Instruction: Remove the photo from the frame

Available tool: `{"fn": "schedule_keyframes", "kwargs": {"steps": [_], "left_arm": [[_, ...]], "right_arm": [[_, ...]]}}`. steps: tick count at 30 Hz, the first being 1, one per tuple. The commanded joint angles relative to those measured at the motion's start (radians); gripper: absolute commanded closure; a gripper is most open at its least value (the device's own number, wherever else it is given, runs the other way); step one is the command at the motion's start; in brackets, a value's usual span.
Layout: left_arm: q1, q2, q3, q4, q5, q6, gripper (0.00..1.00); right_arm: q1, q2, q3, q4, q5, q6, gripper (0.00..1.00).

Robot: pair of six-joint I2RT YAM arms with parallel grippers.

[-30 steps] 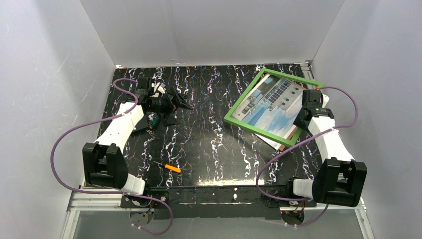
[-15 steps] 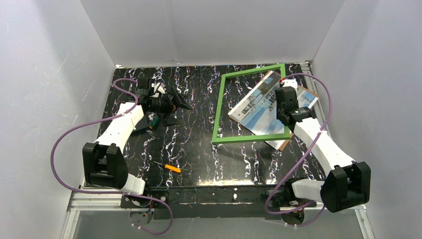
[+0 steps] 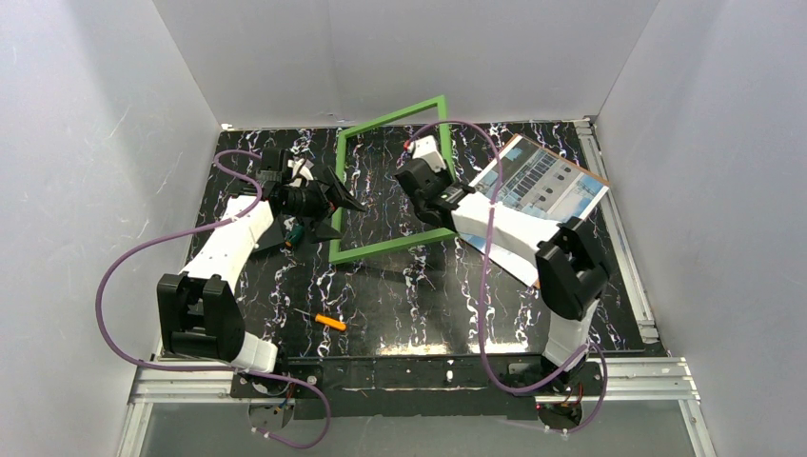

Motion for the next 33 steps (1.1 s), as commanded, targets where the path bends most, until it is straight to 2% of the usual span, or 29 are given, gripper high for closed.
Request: {"fn": "schedule_keyframes", "kwargs": {"steps": [1, 8, 14, 19, 30, 33], "left_arm": [[0.022, -0.039, 0.004, -0.090, 0.008, 0.025, 0.03], [0.029, -0.029, 0.003, -0.089, 0.011, 0.022, 0.03], [0.034, -0.026, 0.002, -0.089, 0.010, 0.019, 0.03], [0.037, -0.022, 0.000, -0.087, 0.012, 0.015, 0.03], [0.037, -0.020, -0.003, -0.083, 0.010, 0.013, 0.04], [0.037, -0.020, -0.004, -0.083, 0.010, 0.014, 0.04]], "right_arm": [[0.041, 0.075, 0.100, 0.029, -0.025, 0.031, 0.99], [0.052, 0.162, 0.148, 0.002, -0.102, 0.126, 0.99], [0.052, 0.173, 0.093, -0.027, -0.172, 0.248, 0.99], [0.052, 0.165, 0.047, -0.072, -0.160, 0.352, 0.99], [0.052, 0.165, -0.016, -0.049, -0.238, 0.415, 0.97], [0.052, 0.173, -0.017, -0.052, -0.251, 0.425, 0.92]]}}
